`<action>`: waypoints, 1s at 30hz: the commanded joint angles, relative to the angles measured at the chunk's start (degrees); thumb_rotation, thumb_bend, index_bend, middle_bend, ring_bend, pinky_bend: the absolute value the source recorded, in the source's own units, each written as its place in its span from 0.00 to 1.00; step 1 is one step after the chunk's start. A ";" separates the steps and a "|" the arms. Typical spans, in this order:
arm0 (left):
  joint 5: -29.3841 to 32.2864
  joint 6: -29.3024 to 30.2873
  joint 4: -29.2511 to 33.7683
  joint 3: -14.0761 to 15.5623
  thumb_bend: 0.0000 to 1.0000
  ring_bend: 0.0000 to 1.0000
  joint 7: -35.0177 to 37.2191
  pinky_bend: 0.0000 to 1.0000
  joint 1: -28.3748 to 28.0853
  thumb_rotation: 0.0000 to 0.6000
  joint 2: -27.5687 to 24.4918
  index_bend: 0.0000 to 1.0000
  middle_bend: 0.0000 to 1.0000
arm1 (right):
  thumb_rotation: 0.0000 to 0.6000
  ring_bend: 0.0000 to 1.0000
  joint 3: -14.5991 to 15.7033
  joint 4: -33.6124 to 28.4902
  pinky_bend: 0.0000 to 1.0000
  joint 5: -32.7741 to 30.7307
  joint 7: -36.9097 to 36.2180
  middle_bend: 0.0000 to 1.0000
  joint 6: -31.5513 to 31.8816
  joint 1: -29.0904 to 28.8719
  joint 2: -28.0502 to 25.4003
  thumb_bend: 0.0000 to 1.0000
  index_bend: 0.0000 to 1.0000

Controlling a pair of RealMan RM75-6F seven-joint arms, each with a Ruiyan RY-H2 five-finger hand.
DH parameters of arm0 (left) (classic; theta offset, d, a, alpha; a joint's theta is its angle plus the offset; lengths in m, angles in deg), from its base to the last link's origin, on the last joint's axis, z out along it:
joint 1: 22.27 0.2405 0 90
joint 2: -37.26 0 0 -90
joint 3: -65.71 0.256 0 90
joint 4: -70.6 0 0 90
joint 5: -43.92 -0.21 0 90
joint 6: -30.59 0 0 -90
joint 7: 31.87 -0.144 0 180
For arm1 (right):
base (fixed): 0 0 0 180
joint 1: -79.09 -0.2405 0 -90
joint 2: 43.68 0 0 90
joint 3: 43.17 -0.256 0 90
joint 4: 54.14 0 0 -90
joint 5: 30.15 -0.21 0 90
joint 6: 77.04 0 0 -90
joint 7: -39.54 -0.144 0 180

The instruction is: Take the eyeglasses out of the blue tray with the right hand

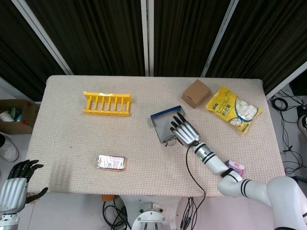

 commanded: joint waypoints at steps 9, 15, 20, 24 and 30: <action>0.06 0.23 -0.33 -0.08 0.10 0.12 0.32 0.14 0.17 1.00 0.07 0.30 0.20 | 1.00 0.08 -0.02 3.21 0.00 1.54 -2.46 0.31 0.12 -0.09 2.22 0.41 0.57; 0.09 0.43 -0.50 -0.05 0.10 0.12 0.57 0.14 0.39 1.00 0.14 0.30 0.20 | 1.00 0.11 0.26 1.99 0.00 3.77 -4.06 0.35 2.23 0.21 1.06 0.45 0.70; -0.12 0.54 -0.46 -0.07 0.10 0.12 0.49 0.14 0.38 1.00 0.14 0.30 0.20 | 1.00 0.11 1.95 -4.23 0.00 8.70 -7.63 0.36 4.93 0.10 -3.68 0.47 0.71; -0.32 0.62 -0.23 -0.08 0.10 0.12 0.31 0.14 0.36 1.00 0.06 0.30 0.20 | 1.00 0.11 3.03 -8.74 0.00 11.76 -9.31 0.37 7.15 0.39 -6.55 0.47 0.72; -0.65 0.76 0.37 -0.03 0.10 0.12 -0.35 0.14 0.37 1.00 -0.13 0.30 0.20 | 1.00 0.11 4.34 -13.18 0.00 13.93 -10.08 0.37 6.76 0.20 -7.57 0.47 0.71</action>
